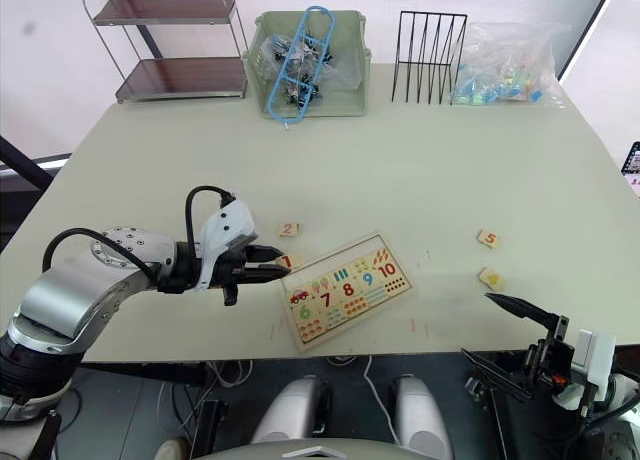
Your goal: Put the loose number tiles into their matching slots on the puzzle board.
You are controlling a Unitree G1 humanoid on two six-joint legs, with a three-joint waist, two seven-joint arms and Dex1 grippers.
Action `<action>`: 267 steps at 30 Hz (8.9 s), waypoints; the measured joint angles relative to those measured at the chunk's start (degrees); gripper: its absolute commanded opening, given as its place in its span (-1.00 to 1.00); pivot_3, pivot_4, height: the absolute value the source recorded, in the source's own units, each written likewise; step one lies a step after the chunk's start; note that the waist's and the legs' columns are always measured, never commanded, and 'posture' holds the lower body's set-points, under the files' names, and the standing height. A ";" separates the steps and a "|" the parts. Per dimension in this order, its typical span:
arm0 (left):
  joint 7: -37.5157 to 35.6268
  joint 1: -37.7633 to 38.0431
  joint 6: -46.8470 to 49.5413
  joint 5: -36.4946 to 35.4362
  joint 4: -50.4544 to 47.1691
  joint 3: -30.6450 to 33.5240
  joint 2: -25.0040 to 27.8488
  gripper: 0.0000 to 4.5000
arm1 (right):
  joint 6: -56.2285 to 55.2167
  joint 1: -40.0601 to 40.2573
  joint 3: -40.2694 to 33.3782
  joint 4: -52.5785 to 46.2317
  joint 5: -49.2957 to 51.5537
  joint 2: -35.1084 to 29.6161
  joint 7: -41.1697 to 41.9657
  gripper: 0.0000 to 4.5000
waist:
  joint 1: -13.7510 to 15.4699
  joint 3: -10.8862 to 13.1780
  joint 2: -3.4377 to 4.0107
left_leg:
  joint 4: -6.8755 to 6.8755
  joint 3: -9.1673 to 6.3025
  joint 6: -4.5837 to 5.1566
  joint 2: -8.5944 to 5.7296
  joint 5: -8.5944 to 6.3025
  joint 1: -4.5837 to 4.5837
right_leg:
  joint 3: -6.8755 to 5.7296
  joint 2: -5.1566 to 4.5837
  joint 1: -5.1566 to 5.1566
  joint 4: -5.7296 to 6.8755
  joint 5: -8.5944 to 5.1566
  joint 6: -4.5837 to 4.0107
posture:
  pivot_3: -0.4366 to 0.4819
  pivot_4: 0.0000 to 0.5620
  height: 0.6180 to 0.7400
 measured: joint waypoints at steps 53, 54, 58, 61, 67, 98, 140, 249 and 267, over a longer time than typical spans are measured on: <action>2.62 -2.02 2.86 4.32 2.51 -8.46 -1.39 -0.61 | -0.40 1.17 0.10 -0.60 0.00 -0.21 -0.95 1.00 | 0.03 0.00 0.00 | 0.00 -0.07 0.00 -0.21 0.00 -0.01 | 0.00 -0.01 0.00 0.00 0.01 -0.03 | -0.05 -0.47 1.00; 2.53 -2.02 2.75 4.40 2.51 -8.48 -1.40 -0.61 | -0.41 1.17 0.10 -0.60 0.00 -0.23 -0.96 1.00 | 0.03 0.00 0.00 | 0.00 -0.07 0.00 -0.21 0.00 -0.01 | 0.00 -0.01 0.00 0.00 0.01 -0.03 | -0.05 -0.47 1.00; 2.12 -2.02 2.35 4.58 2.61 -8.77 -1.69 -0.61 | -0.47 1.18 0.10 -0.60 0.00 -0.26 -1.09 1.00 | 0.04 0.00 0.00 | 0.01 -0.07 0.00 -0.21 0.00 -0.01 | 0.00 -0.01 0.01 0.00 0.02 -0.03 | -0.05 -0.47 1.00; 2.02 -2.02 1.96 4.83 2.72 -8.91 -1.85 -0.61 | -0.59 1.19 0.11 -0.60 -0.01 -0.26 -1.15 1.00 | 0.07 0.00 0.00 | 0.01 -0.07 0.00 -0.22 0.00 -0.01 | 0.00 -0.01 0.01 0.00 0.02 -0.03 | -0.05 -0.47 1.00; 1.67 -1.98 1.16 5.44 2.90 -9.13 -1.79 -0.14 | -0.85 1.31 0.10 -0.60 -0.01 -0.26 -1.22 1.00 | 0.13 0.00 0.00 | 0.01 -0.07 0.00 -0.22 0.00 0.00 | 0.00 -0.02 0.02 0.00 0.02 -0.03 | -0.05 -0.47 1.00; -4.97 -3.10 -6.44 -1.22 9.28 0.91 -2.98 0.49 | -0.94 1.32 -0.02 -0.59 0.07 -0.82 -1.19 1.00 | 0.93 0.00 0.00 | 0.04 -0.02 0.00 -0.24 0.00 0.01 | 0.00 -0.02 0.05 0.00 0.02 -0.04 | -0.05 -0.47 1.00; -3.30 11.13 -24.02 2.45 12.49 9.54 -10.14 -0.96 | 2.51 -0.86 -2.31 0.56 2.90 -0.87 -3.90 1.00 | 0.90 -0.01 0.04 | 0.04 -0.06 0.00 0.01 0.00 0.02 | 0.00 -0.02 0.05 0.00 0.10 -0.16 | -0.05 -0.47 1.00; -14.84 17.66 -51.67 1.29 38.04 26.84 -8.45 0.96 | 5.13 -2.63 -10.96 9.69 2.42 -1.86 2.21 1.00 | 1.04 -0.05 0.12 | 0.00 0.19 -0.01 0.08 -0.01 0.01 | -0.08 -0.03 0.03 -0.05 0.04 -0.09 | -0.05 -0.47 1.00; -33.72 -17.95 -63.50 14.69 70.77 6.73 -9.46 0.96 | 5.31 2.17 -8.61 -1.49 3.48 0.90 -1.37 1.00 | 0.98 -0.02 0.04 | 0.02 0.04 0.00 -0.23 -0.01 -0.06 | -0.12 0.06 0.04 -0.03 0.16 -0.01 | -0.05 -0.47 1.00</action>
